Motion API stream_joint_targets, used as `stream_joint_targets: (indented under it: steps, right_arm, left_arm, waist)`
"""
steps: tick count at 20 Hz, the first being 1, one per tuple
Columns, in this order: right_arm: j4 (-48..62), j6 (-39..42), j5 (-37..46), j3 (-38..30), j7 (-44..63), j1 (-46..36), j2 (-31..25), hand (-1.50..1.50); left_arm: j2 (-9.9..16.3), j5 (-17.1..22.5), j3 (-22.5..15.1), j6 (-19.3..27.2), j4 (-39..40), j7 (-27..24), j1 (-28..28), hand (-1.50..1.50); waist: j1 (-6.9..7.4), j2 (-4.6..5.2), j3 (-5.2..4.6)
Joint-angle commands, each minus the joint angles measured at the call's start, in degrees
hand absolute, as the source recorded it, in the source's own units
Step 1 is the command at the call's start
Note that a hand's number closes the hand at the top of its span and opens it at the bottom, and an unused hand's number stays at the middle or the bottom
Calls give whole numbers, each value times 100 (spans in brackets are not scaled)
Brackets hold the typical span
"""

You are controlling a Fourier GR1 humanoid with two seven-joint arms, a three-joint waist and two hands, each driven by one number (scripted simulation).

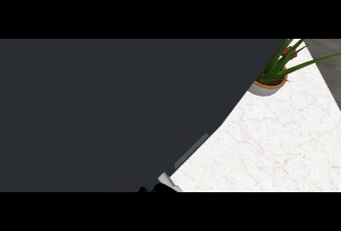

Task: Pick up the bottled water, place it into the cabinet and close the cabinet

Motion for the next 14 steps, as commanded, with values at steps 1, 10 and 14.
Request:
stream_joint_targets:
  steps: [1, 10, 14]
  right_arm:
    - [870, -1207, 21, 366, 19, -1117, 300, 150]
    - [2618, -1620, -2253, -512, -1040, -2709, 314, 150]
    - [2896, 53, -2776, -929, -765, -2720, 315, 150]
  left_arm:
    - [197, 201, 251, -197, -217, 58, 244, -150]
    - [263, 564, 561, -180, -313, 667, -60, -150]
    - [246, 326, 742, -269, -704, 389, 486, -150]
  waist:
    - [117, 30, 2]
    - [35, 118, 19]
    - [53, 117, 25]
